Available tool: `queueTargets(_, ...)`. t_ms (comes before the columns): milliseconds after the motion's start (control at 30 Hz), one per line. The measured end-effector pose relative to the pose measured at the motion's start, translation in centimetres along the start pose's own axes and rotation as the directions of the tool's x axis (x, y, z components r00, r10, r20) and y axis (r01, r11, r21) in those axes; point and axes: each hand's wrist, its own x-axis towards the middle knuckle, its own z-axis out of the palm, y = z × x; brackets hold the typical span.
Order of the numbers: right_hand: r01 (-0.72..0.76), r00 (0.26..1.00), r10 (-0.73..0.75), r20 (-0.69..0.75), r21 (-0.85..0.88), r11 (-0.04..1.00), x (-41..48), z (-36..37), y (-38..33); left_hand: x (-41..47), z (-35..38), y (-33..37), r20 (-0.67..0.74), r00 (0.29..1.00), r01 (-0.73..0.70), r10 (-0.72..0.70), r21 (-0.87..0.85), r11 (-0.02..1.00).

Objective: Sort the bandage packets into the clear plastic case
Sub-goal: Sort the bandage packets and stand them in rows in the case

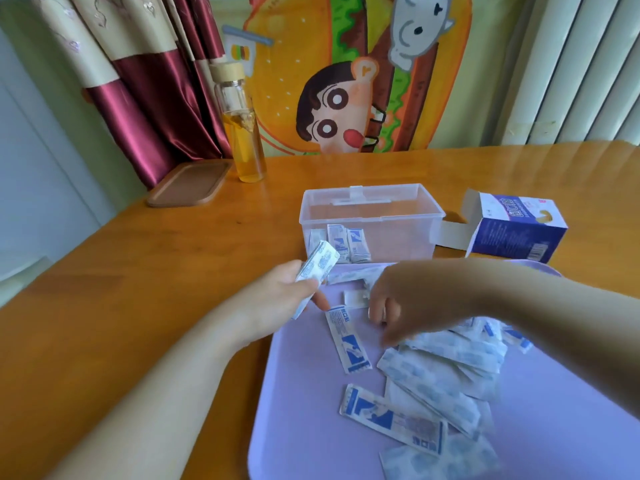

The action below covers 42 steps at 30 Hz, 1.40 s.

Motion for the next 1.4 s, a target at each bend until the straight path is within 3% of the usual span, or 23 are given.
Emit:
queueTargets(100,-0.006,0.999,0.015,0.045,-0.186,0.983,-0.2,1.9,-1.6,-0.7,1.0,-0.5,-0.026,0.998,0.046,-0.051,-0.149,0.988)
queueTargets(167,-0.008,0.996,0.026,0.08,-0.215,0.977,0.1,2.4,-1.9,-1.2,1.6,-0.3,-0.034,0.995,0.081,-0.097,-0.321,0.944)
queueTargets(267,-0.008,0.993,0.024,0.113,-0.136,0.991,0.5,2.4,-1.3,-1.7,2.0,-0.1,-0.024,0.989,0.11,-0.145,-0.536,0.837)
queueTargets(400,0.02,0.995,-0.016,0.096,-0.04,0.999,0.3,2.3,-0.3,-2.6,2.0,0.1,-0.03,0.988,0.104,-0.152,-0.595,0.797)
queueTargets(467,0.018,0.999,-0.02,0.032,0.063,0.998,-0.3,1.6,0.3,-3.0,2.2,0.0,-0.053,0.986,0.088,-0.158,-0.639,0.764)
queueTargets(567,0.018,0.994,0.015,-0.111,0.297,0.955,-1.0,0.4,1.3,-3.7,2.9,-0.3,-0.049,0.977,0.094,-0.209,-0.778,0.621)
queueTargets(700,0.081,0.982,0.049,-0.185,0.636,0.767,-0.6,-0.3,1.0,-4.4,3.9,-0.4,0.015,0.967,0.142,-0.254,-0.86,0.491)
queueTargets(833,0.126,0.984,0.023,-0.178,0.779,0.615,0.5,0.3,-0.7,-5.4,4.2,-0.1,0.079,0.976,0.167,-0.202,-0.869,0.466)
queueTargets(933,0.153,0.964,0.055,-0.259,0.715,0.682,1.1,1.1,-2.0,-6.1,4.5,0.1,0.135,0.984,0.174,-0.113,-0.855,0.49)
queueTargets(1033,0.197,0.938,0.072,-0.34,0.69,0.696,1.1,1.6,-2.5,-6.3,4.8,-0.2,0.121,0.985,0.168,-0.124,-0.836,0.522)
queueTargets(1133,0.221,0.925,0.093,-0.369,0.721,0.657,0.6,1.4,-2.3,-6.3,4.9,-0.3,0.112,0.979,0.176,-0.169,-0.882,0.437)
queueTargets(1167,0.202,0.921,0.104,-0.375,0.69,0.695,0.3,1.3,-2.1,-6.3,4.9,-0.2,0.108,0.977,0.175,-0.182,-0.898,0.405)
queueTargets(1200,0.152,0.92,0.108,-0.376,0.599,0.786,-0.1,1.2,-1.8,-6.3,4.8,-0.2,0.105,0.975,0.173,-0.196,-0.911,0.373)
queueTargets(1267,-0.002,0.95,0.079,-0.303,0.246,0.969,-0.9,1.4,-1.3,-6.2,4.6,-0.2,0.108,0.972,0.171,-0.209,-0.934,0.312)
queueTargets(1333,-0.062,0.99,0.057,-0.126,-0.039,0.997,-1.5,2.3,-1.4,-6.2,4.5,-0.3,0.127,0.969,0.184,-0.211,-0.944,0.273)
queueTargets(1400,-0.064,0.998,0.063,-0.022,-0.081,0.995,-1.7,3.2,-1.6,-6.1,4.3,-0.2,0.135,0.968,0.188,-0.211,-0.948,0.258)
